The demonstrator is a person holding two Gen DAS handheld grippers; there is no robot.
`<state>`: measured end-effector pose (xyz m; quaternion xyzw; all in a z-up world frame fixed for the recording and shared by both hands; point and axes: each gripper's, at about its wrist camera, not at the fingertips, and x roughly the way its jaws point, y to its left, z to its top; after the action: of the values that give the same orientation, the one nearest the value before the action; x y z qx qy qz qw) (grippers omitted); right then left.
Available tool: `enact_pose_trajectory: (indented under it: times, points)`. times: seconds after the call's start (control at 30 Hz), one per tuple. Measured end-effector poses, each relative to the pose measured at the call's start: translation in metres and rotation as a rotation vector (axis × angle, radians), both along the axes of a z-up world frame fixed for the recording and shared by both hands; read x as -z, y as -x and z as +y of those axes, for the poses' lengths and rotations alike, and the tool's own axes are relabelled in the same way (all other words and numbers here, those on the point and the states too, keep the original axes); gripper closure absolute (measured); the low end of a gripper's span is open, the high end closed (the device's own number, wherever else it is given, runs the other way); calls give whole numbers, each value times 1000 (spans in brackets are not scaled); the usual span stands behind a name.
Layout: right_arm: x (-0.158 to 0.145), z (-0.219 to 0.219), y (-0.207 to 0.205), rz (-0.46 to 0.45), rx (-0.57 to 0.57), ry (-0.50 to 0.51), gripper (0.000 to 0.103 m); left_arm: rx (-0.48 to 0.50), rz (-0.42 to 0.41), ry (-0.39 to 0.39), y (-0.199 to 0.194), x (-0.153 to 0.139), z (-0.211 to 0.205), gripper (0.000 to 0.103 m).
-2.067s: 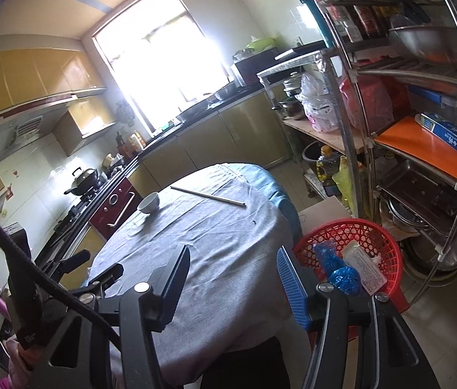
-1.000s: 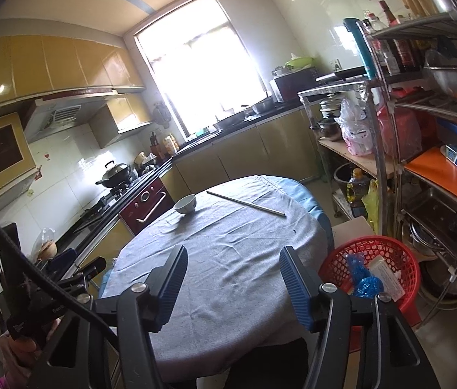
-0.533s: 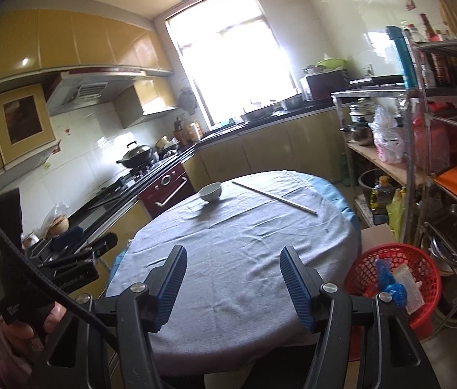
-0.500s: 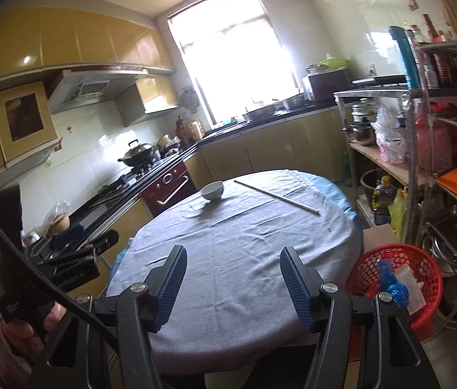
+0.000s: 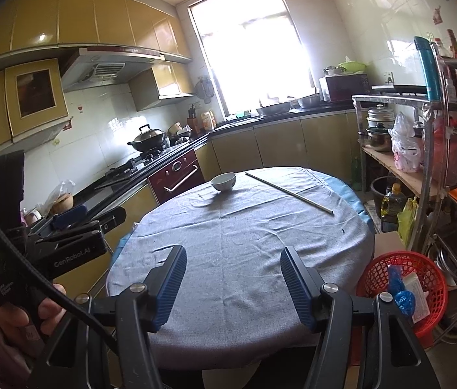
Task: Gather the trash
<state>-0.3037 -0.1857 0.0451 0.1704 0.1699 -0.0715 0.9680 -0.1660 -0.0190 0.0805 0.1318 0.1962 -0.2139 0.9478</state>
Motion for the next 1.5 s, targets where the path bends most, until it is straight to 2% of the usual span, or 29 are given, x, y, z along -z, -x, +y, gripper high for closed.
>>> enact_pose_trajectory:
  times: [1.5]
  points:
    - [2, 3, 0, 4, 4, 1, 38, -8, -4, -12, -2, 7, 6, 19]
